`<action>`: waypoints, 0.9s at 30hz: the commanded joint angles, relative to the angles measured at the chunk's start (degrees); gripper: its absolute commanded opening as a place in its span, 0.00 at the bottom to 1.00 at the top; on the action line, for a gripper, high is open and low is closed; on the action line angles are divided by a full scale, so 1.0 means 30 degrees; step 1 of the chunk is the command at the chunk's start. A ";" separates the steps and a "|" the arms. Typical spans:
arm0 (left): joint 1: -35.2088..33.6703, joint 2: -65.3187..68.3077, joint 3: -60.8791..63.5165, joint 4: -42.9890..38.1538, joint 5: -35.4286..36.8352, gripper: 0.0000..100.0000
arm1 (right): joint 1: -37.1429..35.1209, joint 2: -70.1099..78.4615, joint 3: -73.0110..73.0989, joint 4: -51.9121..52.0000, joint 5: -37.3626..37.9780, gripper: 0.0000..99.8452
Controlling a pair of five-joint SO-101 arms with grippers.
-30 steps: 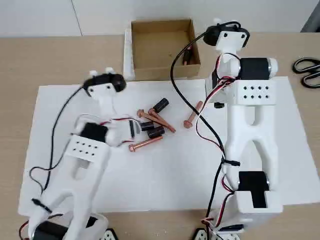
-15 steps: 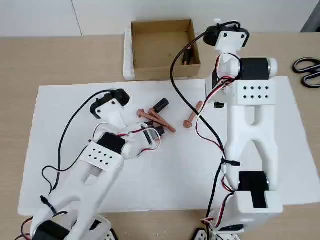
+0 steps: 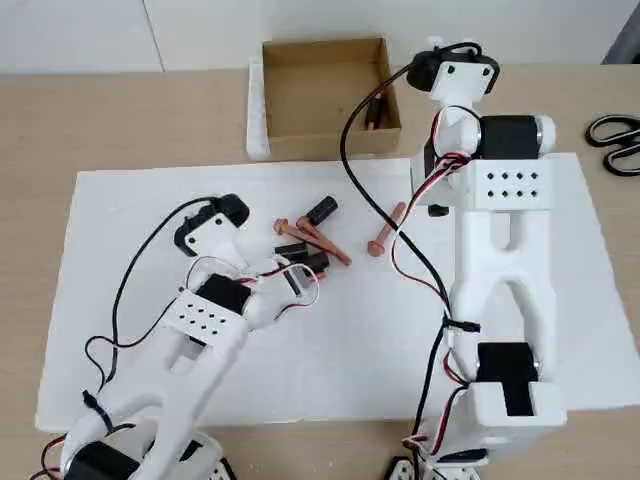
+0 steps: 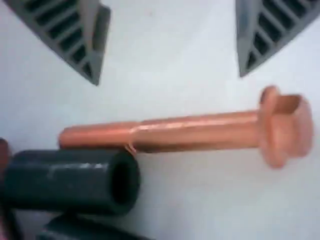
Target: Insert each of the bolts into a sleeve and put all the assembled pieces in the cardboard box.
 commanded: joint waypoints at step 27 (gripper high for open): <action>-0.1788 -0.0059 0.2095 -0.3927 0.1993 0.17 | 0.0073 -0.1040 -0.0908 0.0278 -0.0117 0.00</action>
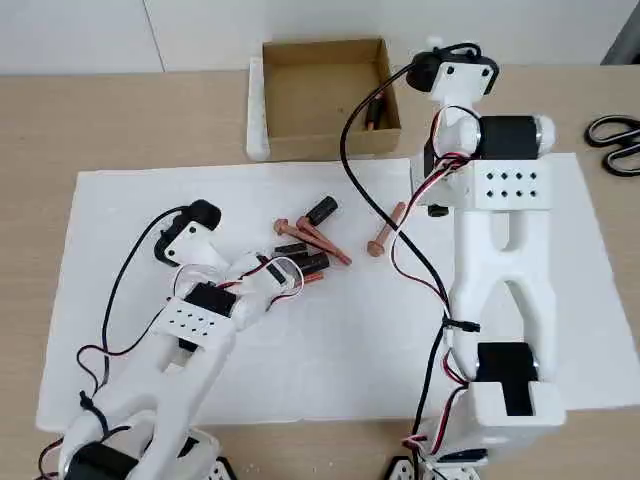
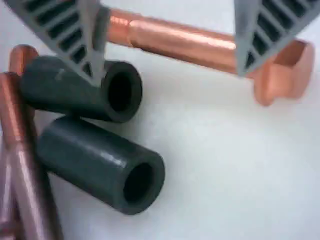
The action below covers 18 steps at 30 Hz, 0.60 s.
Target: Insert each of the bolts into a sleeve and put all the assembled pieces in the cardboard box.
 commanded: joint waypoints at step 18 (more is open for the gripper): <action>-0.0762 -0.0205 -0.1685 0.2989 -0.1407 0.17 | 0.0103 -0.1040 -0.0908 0.0278 -0.0147 0.00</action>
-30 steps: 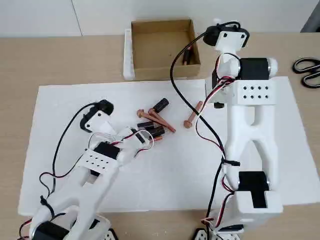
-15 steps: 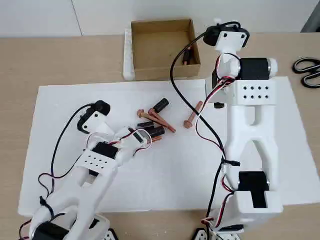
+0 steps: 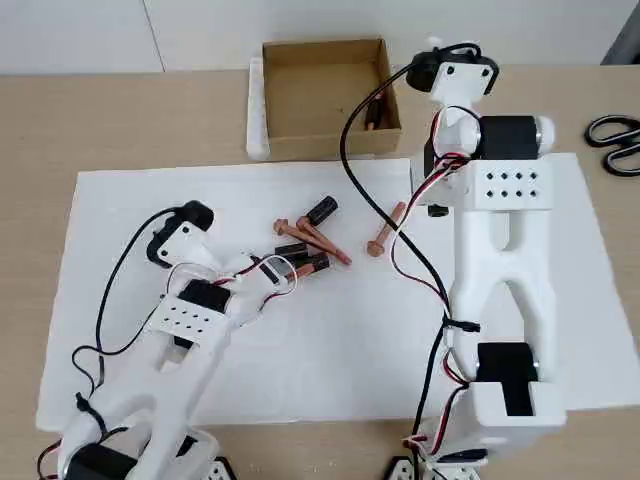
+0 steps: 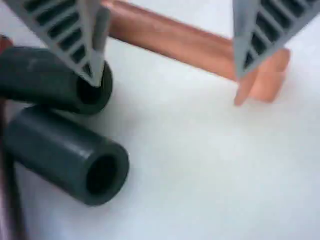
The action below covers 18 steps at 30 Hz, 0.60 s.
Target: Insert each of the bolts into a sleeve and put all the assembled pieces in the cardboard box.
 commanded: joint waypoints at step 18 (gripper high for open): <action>0.1817 -0.0147 -0.2154 0.2344 0.1817 0.17 | 0.0073 -0.1011 -0.0908 0.0190 -0.0176 0.00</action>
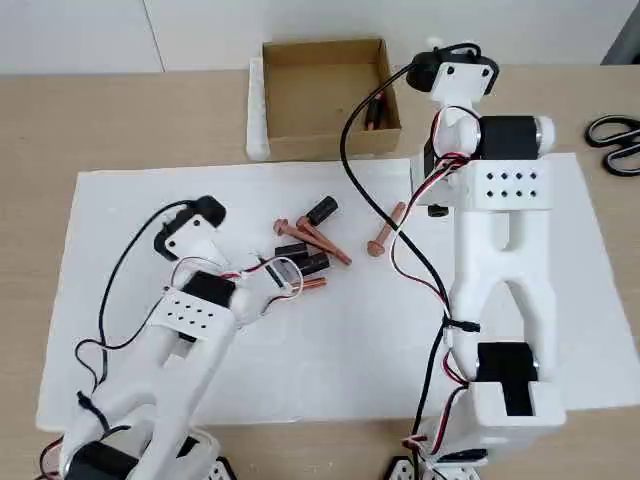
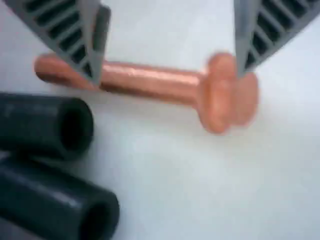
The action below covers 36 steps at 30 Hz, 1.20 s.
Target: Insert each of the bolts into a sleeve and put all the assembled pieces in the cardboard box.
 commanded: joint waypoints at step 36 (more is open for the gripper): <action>0.0996 -0.0059 0.1626 -0.3780 0.6564 0.17 | 0.0132 -0.1011 -0.0908 0.0103 -0.0176 0.00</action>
